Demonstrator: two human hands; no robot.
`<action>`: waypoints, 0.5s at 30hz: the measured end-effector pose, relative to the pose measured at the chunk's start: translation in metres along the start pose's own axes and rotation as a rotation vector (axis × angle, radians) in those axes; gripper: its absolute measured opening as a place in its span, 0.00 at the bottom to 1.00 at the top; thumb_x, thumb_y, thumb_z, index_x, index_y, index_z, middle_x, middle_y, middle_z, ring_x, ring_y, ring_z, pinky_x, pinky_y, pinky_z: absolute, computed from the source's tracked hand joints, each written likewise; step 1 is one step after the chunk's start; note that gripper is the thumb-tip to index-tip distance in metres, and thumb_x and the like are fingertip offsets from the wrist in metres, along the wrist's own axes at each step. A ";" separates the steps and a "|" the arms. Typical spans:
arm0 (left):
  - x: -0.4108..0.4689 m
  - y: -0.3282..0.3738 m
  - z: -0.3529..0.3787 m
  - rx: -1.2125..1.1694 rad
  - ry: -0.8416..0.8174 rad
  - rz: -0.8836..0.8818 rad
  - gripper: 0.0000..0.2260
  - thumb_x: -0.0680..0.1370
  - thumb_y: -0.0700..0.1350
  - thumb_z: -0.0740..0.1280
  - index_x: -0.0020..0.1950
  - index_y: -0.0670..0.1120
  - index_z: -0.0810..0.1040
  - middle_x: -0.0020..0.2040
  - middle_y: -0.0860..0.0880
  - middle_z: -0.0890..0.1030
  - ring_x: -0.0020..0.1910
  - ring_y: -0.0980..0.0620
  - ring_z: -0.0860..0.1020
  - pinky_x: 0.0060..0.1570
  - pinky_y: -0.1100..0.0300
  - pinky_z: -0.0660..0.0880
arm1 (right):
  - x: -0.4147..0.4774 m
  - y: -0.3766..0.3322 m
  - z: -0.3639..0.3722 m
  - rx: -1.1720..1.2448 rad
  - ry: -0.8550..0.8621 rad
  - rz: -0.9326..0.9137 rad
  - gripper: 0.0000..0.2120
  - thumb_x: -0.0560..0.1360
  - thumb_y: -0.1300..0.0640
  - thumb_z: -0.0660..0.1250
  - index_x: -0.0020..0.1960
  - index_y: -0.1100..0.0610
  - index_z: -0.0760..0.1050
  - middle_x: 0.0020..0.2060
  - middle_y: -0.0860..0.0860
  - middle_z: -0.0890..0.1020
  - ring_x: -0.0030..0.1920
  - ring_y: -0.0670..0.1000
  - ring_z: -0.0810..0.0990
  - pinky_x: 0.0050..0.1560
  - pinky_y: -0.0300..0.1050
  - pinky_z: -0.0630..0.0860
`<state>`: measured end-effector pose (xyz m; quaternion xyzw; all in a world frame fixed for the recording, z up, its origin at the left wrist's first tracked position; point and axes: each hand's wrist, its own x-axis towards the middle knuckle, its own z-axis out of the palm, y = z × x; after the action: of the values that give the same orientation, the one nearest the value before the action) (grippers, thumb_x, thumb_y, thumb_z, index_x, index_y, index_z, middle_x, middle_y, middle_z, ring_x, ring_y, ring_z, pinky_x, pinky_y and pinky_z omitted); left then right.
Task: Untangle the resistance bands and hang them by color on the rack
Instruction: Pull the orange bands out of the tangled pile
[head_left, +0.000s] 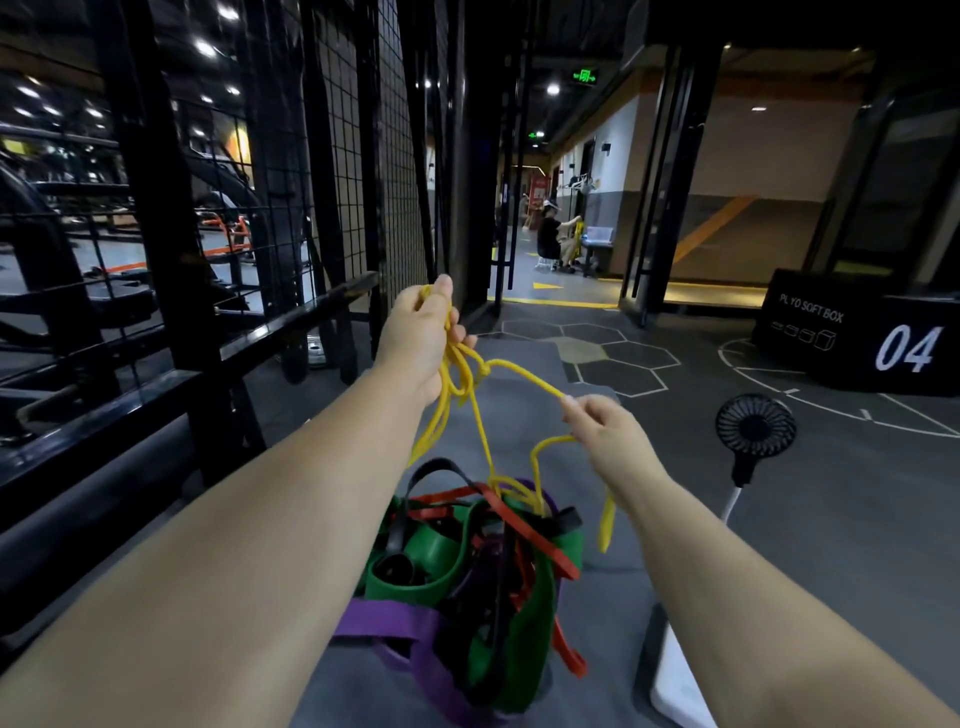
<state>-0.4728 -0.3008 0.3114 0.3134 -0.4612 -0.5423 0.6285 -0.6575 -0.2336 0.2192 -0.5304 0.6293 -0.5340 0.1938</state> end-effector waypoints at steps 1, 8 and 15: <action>0.000 0.004 0.002 -0.012 -0.003 0.005 0.09 0.82 0.48 0.60 0.45 0.46 0.70 0.34 0.49 0.69 0.26 0.55 0.68 0.30 0.59 0.74 | 0.000 -0.001 0.002 -0.168 -0.059 -0.001 0.16 0.78 0.46 0.65 0.37 0.56 0.75 0.30 0.49 0.72 0.31 0.47 0.69 0.32 0.41 0.65; 0.011 0.043 0.007 -0.047 -0.017 0.088 0.07 0.82 0.50 0.60 0.48 0.47 0.70 0.34 0.50 0.70 0.25 0.57 0.68 0.27 0.61 0.70 | -0.003 0.016 0.009 -0.527 -0.217 0.171 0.22 0.63 0.25 0.64 0.42 0.42 0.80 0.45 0.44 0.82 0.53 0.50 0.77 0.58 0.53 0.74; 0.007 0.035 0.014 -0.054 -0.037 0.052 0.06 0.82 0.49 0.61 0.48 0.47 0.71 0.34 0.50 0.71 0.26 0.57 0.70 0.27 0.61 0.71 | -0.018 -0.006 0.050 -0.019 -0.439 0.011 0.16 0.71 0.44 0.74 0.56 0.41 0.74 0.55 0.46 0.81 0.56 0.46 0.80 0.62 0.49 0.75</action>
<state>-0.4723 -0.2989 0.3503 0.2743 -0.4657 -0.5439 0.6420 -0.6074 -0.2408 0.2009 -0.6324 0.5798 -0.3988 0.3238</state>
